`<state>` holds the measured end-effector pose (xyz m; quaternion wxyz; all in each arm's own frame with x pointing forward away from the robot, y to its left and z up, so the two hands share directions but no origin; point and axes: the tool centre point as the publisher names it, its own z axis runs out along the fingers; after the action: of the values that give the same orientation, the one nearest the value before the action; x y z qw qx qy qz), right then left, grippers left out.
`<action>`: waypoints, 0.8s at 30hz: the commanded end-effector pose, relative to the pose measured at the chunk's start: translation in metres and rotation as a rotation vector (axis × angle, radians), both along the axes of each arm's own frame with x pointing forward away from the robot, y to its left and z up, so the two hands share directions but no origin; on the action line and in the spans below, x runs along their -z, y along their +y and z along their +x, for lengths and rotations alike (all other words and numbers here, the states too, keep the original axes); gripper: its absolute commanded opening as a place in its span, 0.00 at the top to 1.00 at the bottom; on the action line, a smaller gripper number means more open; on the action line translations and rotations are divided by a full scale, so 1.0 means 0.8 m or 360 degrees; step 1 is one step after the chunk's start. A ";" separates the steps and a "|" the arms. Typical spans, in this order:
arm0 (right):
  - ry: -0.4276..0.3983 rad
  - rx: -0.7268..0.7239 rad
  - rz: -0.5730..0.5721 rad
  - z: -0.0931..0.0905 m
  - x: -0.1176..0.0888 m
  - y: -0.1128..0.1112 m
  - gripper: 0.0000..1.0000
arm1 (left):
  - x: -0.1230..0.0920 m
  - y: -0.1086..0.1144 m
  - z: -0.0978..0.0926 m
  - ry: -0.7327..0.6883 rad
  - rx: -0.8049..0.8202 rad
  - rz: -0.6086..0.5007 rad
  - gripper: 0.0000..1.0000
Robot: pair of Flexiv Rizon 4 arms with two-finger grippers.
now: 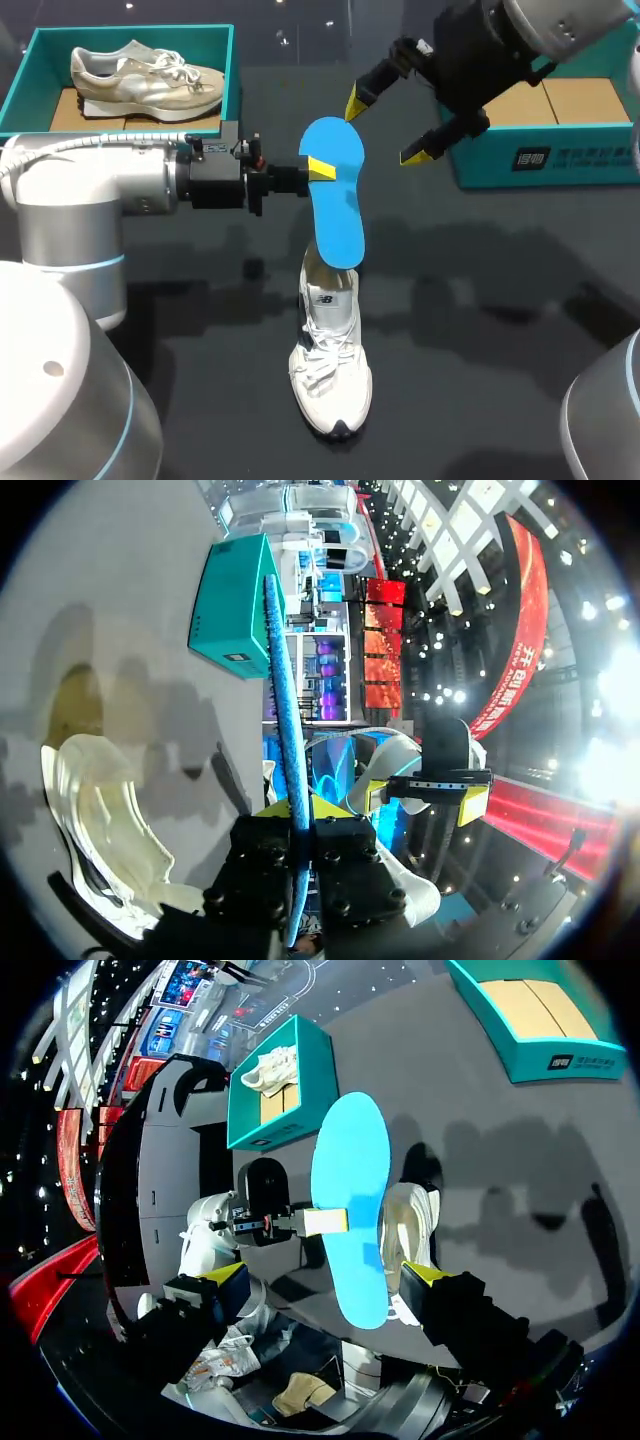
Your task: Take the shoe out of the shoebox, open the shoe tongue, remove and reinsert the insole, then place the shoe into the shoebox
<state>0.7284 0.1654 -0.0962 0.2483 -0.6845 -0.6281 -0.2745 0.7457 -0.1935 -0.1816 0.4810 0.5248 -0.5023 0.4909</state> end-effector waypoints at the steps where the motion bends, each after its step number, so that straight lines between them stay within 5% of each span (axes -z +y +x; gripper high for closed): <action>1: -0.0096 0.0021 0.0610 -0.007 0.016 -0.007 0.00 | 0.000 0.000 -0.002 -0.0001 -0.0004 0.0000 1.00; 24: -0.0139 -0.0007 0.0951 -0.005 0.052 -0.006 0.00 | 0.000 0.000 -0.002 -0.0001 -0.0004 0.0000 1.00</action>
<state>0.7266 0.1590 -0.1321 0.3719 -0.6004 -0.5629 -0.4293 0.7457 -0.1935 -0.1816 0.4810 0.5247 -0.5023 0.4909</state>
